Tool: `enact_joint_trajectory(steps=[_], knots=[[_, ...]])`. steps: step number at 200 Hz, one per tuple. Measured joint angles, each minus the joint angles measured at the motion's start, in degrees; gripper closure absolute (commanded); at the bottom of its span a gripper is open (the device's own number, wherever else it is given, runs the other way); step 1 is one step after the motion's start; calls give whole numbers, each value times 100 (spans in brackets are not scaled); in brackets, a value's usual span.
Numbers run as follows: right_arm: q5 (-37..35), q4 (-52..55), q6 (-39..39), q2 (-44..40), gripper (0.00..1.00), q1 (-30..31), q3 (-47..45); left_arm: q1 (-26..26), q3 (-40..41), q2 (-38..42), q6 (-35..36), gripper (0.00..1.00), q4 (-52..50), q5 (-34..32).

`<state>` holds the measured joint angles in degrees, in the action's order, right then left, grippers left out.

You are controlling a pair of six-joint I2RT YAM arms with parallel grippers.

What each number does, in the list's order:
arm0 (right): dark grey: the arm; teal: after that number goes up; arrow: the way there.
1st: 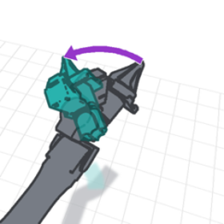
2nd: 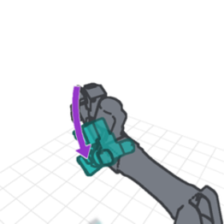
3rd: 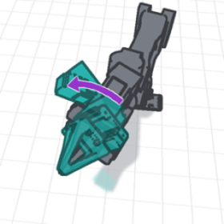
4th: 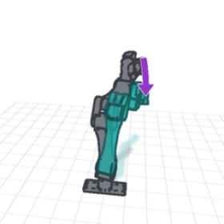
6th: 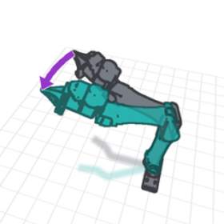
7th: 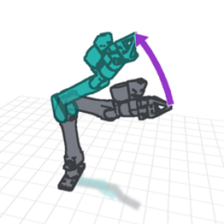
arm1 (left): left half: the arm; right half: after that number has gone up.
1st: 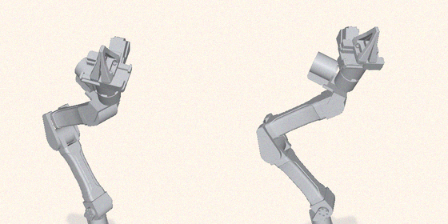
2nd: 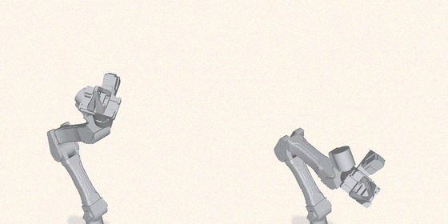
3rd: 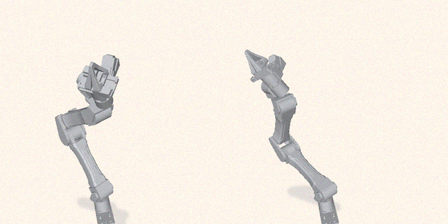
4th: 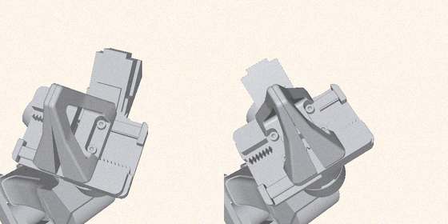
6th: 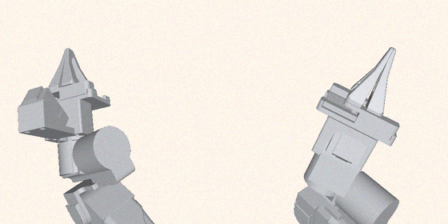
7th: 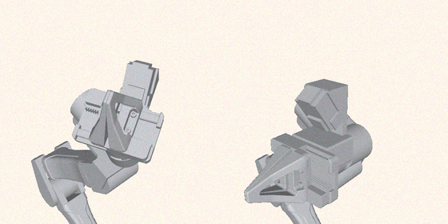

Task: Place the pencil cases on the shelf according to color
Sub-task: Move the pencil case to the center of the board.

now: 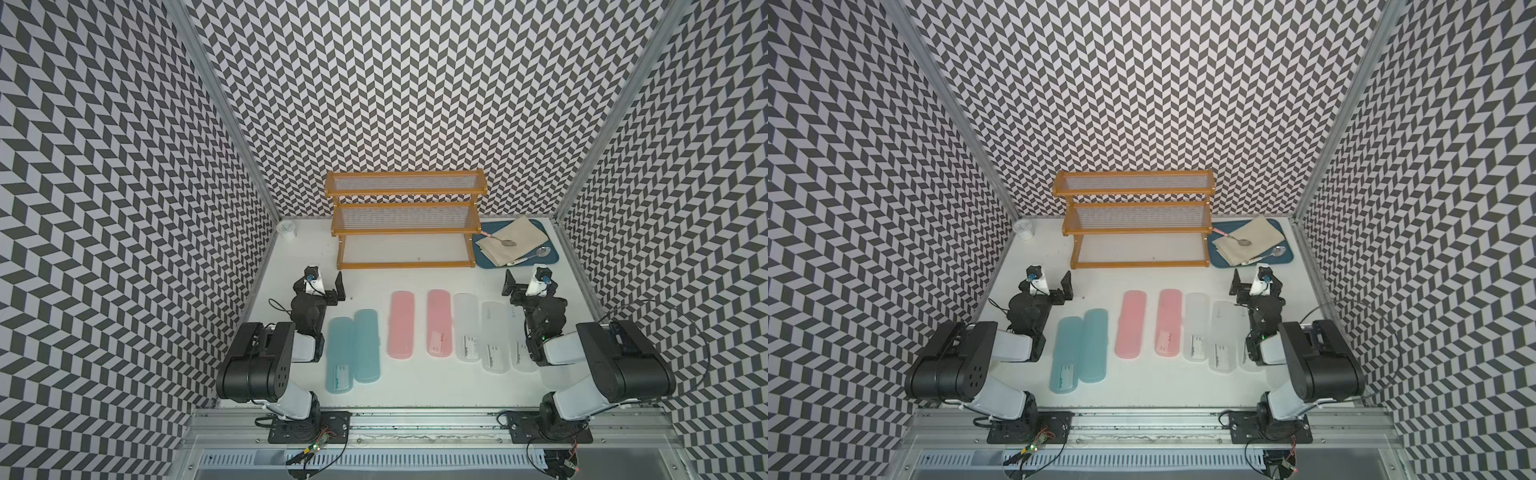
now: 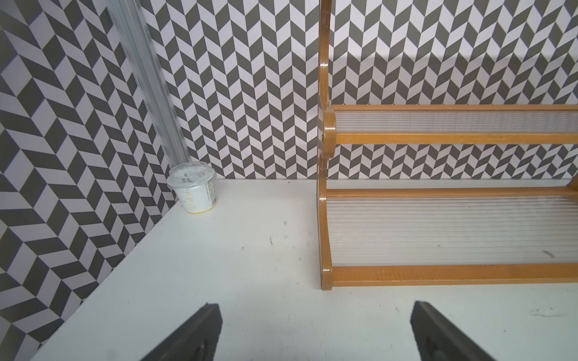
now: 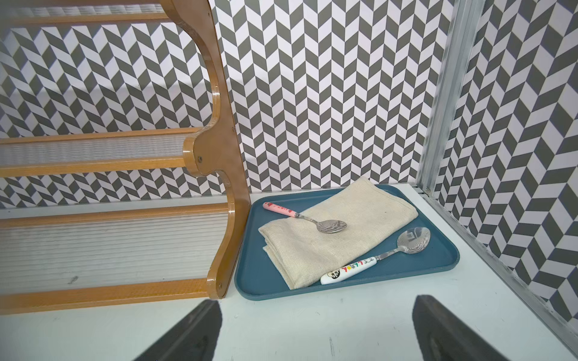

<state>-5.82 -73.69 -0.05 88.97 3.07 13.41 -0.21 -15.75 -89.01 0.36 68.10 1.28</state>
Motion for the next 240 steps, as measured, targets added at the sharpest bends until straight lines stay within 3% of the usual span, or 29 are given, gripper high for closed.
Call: enact_joint_trajectory(steps=[108,136,162,195,214,240], knots=[[28,0,0,0,0,0,0,0,0,0,0,2,0,0],[-385,157,122,-144,0,2,0,-17,-70,212,-72,3,-409,-267],[-750,1620,452,-1244,0,0,256,-79,-896,1064,-765,4,-2190,-1266],[-44,3987,890,-2299,0,-11,1543,-114,-1947,2096,-2271,0,-4048,-2326],[426,5128,1231,-2638,0,-11,2048,-13,-1939,2682,-2885,0,-4693,-2159],[1021,6360,1641,-2918,0,-4,2243,59,-1965,2979,-3318,0,-5370,-1276]])
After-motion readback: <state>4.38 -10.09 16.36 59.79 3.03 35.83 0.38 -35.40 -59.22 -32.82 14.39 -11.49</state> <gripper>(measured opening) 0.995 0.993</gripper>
